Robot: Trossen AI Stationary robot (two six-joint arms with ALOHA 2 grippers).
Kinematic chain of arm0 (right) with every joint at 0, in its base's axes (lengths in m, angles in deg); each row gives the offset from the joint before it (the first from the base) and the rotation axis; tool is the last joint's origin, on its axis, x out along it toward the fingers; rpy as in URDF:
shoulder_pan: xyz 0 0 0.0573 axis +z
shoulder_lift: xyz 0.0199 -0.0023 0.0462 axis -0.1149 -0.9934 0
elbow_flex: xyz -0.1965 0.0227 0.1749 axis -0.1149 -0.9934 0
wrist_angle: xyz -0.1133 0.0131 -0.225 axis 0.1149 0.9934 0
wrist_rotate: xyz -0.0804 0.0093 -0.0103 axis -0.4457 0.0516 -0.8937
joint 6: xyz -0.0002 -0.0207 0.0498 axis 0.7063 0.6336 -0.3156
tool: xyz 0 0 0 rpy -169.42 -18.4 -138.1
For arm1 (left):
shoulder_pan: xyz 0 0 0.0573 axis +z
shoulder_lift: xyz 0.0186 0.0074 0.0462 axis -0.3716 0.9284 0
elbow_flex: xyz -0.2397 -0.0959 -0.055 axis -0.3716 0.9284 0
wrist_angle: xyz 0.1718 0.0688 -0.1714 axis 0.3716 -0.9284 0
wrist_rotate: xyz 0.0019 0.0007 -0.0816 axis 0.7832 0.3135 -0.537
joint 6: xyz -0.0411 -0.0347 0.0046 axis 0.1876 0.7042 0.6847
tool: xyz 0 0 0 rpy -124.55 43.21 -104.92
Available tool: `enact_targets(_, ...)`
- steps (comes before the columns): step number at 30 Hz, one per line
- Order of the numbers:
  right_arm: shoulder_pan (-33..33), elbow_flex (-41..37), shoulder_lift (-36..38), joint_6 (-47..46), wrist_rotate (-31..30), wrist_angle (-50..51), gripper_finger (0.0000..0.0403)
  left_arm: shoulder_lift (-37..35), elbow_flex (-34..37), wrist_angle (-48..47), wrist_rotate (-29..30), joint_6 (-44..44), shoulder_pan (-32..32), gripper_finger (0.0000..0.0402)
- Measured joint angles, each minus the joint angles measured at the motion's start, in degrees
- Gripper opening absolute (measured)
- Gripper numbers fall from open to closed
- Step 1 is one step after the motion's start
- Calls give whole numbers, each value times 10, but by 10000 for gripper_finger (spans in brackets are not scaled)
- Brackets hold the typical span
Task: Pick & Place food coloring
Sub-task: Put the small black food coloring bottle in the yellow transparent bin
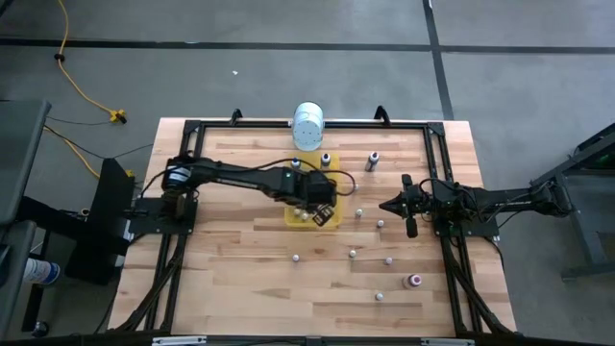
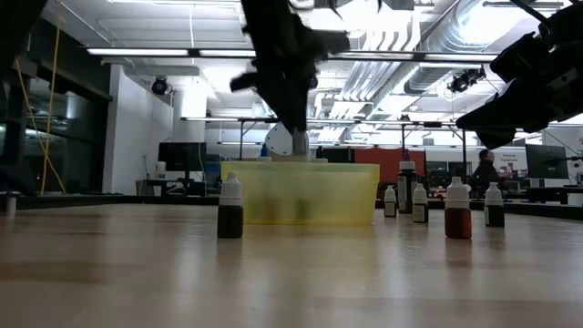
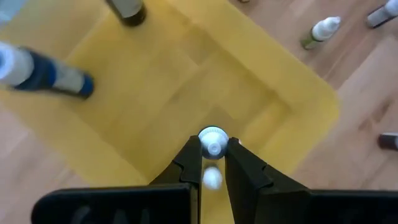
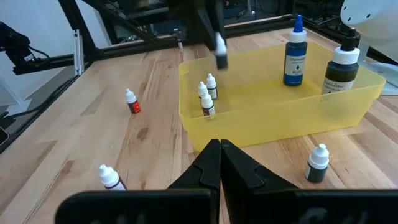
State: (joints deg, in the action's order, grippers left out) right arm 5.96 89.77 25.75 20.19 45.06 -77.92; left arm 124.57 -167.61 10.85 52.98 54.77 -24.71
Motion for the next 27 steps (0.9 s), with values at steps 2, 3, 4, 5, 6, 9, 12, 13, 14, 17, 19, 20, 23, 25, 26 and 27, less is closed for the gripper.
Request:
enact_targets(2,0,0,0,0,0,0,0,13,0,25,-8,-21,7,33)
enact_targets(3,0,0,0,0,0,0,0,19,0,38,-14,-30,11,33)
enact_targets(4,0,0,0,0,0,0,0,26,0,54,-21,-46,13,33)
enact_targets(5,0,0,0,0,0,0,0,34,0,68,-33,-66,15,33)
enact_targets(6,0,0,0,0,0,0,0,41,0,76,-44,-87,18,33)
enact_targets(9,0,0,0,0,0,0,0,57,0,99,-68,-148,19,33)
enact_targets(12,0,0,0,0,0,0,0,70,0,105,-77,-190,19,33)
enact_targets(13,0,0,0,0,0,0,0,74,0,105,-77,-204,18,33)
enact_targets(14,0,0,0,0,0,0,0,78,0,105,-77,-218,18,33)
enact_targets(17,0,0,0,0,0,0,0,85,0,108,-83,-244,18,33)
enact_targets(19,0,0,0,0,0,0,0,87,0,106,-94,-255,18,33)
enact_targets(20,0,0,0,0,0,0,0,88,0,107,-93,-256,18,33)
enact_targets(23,0,0,0,0,0,0,0,96,0,116,-92,-251,18,33)
enact_targets(25,0,0,0,0,0,0,0,97,1,113,-100,-250,18,33)
enact_targets(26,0,0,0,0,0,0,0,96,0,116,-104,-249,18,33)
enact_targets(27,0,0,0,0,0,0,0,98,0,118,-105,-249,18,33)
